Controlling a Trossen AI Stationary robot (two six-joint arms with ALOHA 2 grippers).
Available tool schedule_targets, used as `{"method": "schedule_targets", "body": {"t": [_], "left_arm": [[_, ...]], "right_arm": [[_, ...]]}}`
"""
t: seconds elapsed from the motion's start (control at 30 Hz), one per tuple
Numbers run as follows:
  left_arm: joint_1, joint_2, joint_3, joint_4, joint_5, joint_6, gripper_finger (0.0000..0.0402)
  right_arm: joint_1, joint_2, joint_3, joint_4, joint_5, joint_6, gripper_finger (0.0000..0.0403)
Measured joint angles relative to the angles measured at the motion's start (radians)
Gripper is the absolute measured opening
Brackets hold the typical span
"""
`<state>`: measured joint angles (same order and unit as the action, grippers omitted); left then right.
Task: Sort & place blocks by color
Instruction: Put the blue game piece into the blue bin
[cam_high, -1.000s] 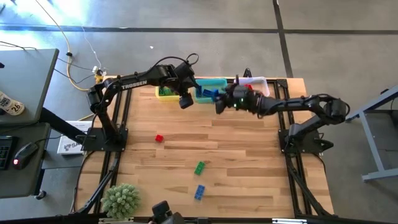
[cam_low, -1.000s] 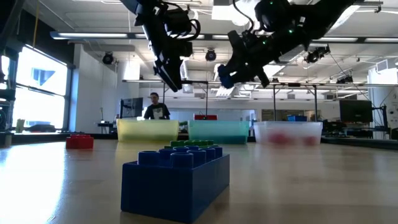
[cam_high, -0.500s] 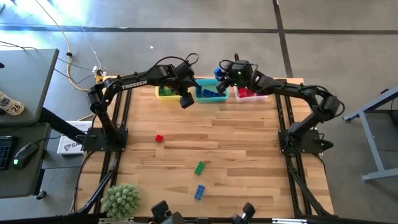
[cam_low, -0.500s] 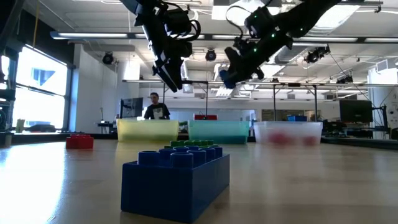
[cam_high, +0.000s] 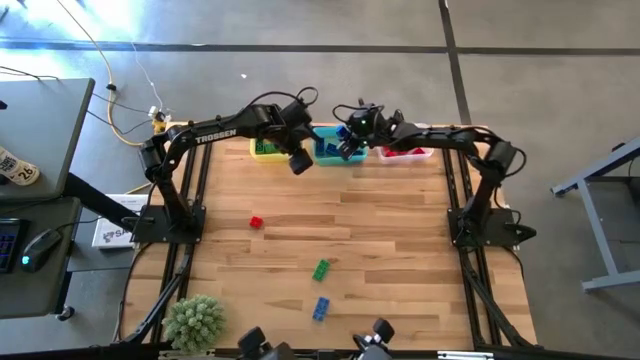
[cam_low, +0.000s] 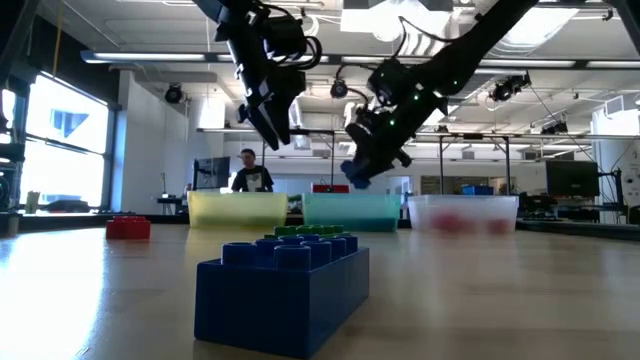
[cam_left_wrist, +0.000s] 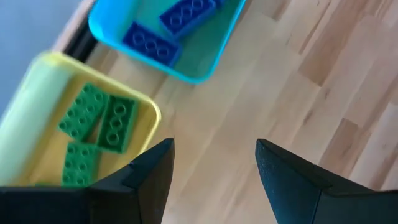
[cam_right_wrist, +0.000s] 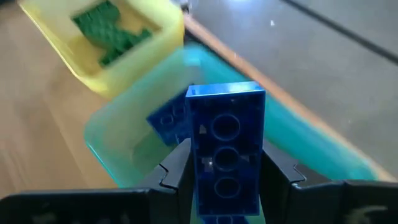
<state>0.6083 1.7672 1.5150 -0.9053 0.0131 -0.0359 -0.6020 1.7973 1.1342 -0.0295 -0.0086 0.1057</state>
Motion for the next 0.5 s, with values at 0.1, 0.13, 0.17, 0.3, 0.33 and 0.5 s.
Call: {"method": "schedule_targets", "body": {"t": [0.1, 0.13, 0.17, 0.3, 0.33, 0.5], "left_arm": [[0.0, 0.0, 0.0, -0.045, 0.002, -0.023, 0.0214], [0.0, 0.0, 0.0, -0.057, 0.002, -0.024, 0.0214], [0.0, 0.0, 0.0, -0.066, 0.002, -0.024, 0.0214], [0.0, 0.0, 0.0, -0.075, 0.002, -0.024, 0.0214], [0.0, 0.0, 0.0, -0.075, 0.002, -0.024, 0.0214], [-0.001, 0.0, 0.0, -0.074, 0.002, -0.032, 0.0214]], "right_arm": [[-0.001, 0.027, 0.0, -0.004, -0.001, 0.021, 0.0111], [-0.001, 0.031, 0.0, -0.001, -0.001, 0.023, 0.0114], [0.0, 0.035, 0.0, 0.001, -0.002, 0.025, 0.0118], [0.007, 0.036, 0.0, 0.004, -0.001, 0.024, 0.0131], [0.007, 0.036, 0.0, 0.005, -0.001, 0.02, 0.0136], [0.007, 0.036, 0.0, 0.003, -0.001, 0.018, 0.0173]]}}
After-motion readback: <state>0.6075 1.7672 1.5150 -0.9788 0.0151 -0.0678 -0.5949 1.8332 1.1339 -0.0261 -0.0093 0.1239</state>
